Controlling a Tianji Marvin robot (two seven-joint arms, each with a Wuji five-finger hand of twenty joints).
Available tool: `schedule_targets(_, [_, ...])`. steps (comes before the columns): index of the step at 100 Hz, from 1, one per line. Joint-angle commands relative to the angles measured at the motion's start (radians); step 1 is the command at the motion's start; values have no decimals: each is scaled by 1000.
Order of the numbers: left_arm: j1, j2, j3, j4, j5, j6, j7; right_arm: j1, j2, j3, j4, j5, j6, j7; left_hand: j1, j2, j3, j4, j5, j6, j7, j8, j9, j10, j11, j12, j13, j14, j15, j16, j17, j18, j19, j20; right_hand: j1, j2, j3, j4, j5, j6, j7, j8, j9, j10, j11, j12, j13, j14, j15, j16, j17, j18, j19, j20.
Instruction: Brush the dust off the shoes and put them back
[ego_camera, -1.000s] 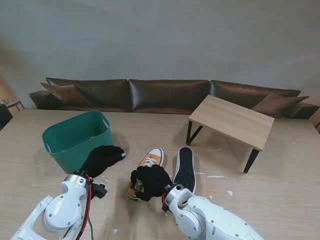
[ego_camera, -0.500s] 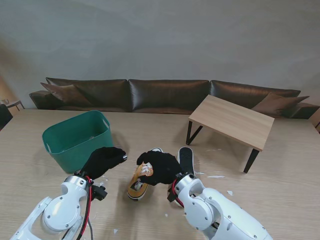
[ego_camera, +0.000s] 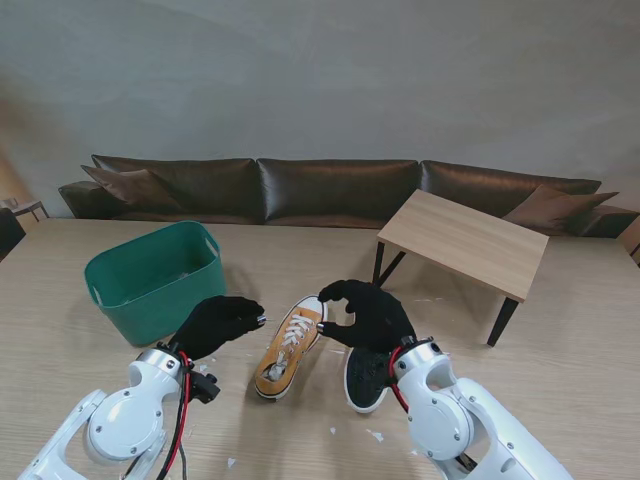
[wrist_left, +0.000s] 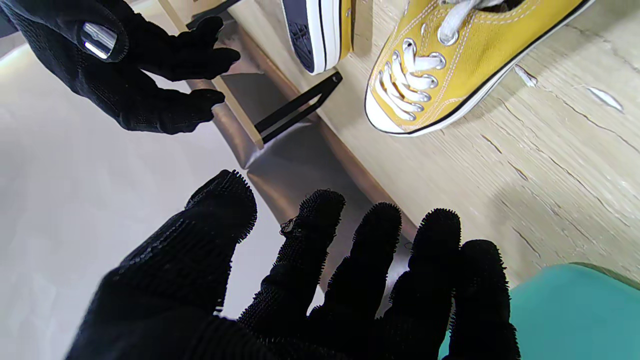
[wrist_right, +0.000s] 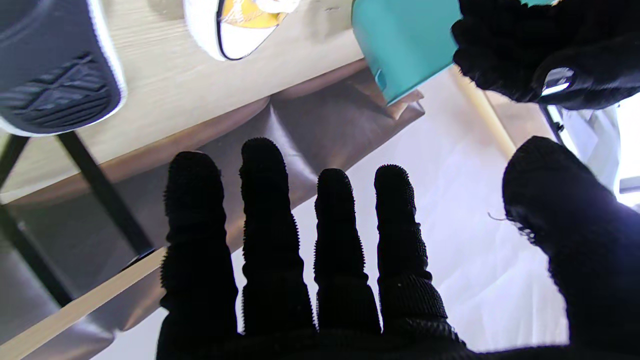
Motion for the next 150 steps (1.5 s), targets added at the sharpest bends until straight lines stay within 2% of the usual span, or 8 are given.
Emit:
schedule_targets(1, [11,4,-2,-18,6,-2,-33,-40,10,23,-11,-1,-5,7,-1,37,-29,34,-9,-27,-12,-1,-27,-16,-8,-7,-27,-2,-22,-16,-21,-30,-40,-15,-36,24,-18,29,-28,-32,-21,-20,-41,5,-20,-17,-30,10,-16,-8,-272,27,-39,-17])
schedule_targets(50, [86,59,-67,-78,206,-69,-202,-103,-1,137,13,59,-12,-29,-65,-97,-9,19,-189,-169,-84,-68,-204,-153,-57,-105,-166,-115,-185,-122,-51,-104,-351,-36,-20,27,-18,34,-3,-13,-49,-15,-28,39,-26,-20,-26,15,-18,-2,-284,37,-57,-5])
schedule_targets(79, [123,86,-97,-123,344,-107,-300,-93,-7,152,28,86,10,-36,-91,-149,63,8,-217,-219,-85,-86,-243,-144,-31,-68,-184,-152,-156,-79,3,-131,-496,91,-16,28,-12,33,-1,-9,-53,-10,-30,43,-22,-18,-27,16,-12,2,-286,37,-59,2])
schedule_targets(89, [131,95,-94,-138,395,-112,-333,-89,-8,153,30,87,13,-40,-93,-152,79,5,-208,-246,-75,-83,-252,-127,-1,19,-190,-157,-78,8,12,-151,-480,184,-17,29,-11,33,0,-9,-53,-8,-29,42,-21,-18,-25,16,-10,2,-284,37,-59,4])
schedule_targets(106, [127,104,-74,-142,450,-115,-371,-120,-5,172,-28,93,41,-19,-60,-151,109,8,-242,-305,-95,-100,-290,-129,0,93,-221,-171,2,74,-37,-193,-372,263,-15,31,-10,34,0,-5,-54,-6,-29,44,-20,-18,-27,17,-9,3,-284,38,-59,7])
schedule_targets(121, [108,113,-51,-134,484,-115,-411,-125,-6,177,-36,103,49,-17,2,-150,149,13,-265,-346,-117,-151,-312,-135,-7,123,-239,-183,29,88,-100,-222,-212,217,-14,33,-8,34,0,-4,-54,-5,-30,46,-21,-18,-25,19,-8,3,-284,38,-60,8])
schedule_targets(123, [105,114,-48,-132,490,-115,-414,-126,-7,177,-36,105,49,-17,12,-150,161,13,-262,-349,-109,-166,-315,-136,-3,139,-244,-184,41,96,-118,-227,-152,170,-13,33,-7,34,0,-3,-54,-5,-30,46,-21,-18,-26,19,-8,3,-285,38,-61,8])
schedule_targets(150, [66,117,13,-94,581,-79,-414,-129,-8,181,-41,116,54,-15,-2,-153,174,12,-232,-325,-83,-153,-293,-128,51,244,-232,-168,168,181,-136,-248,63,177,-13,35,-5,34,1,0,-55,-3,-31,46,-20,-18,-26,18,-7,3,-286,39,-62,11])
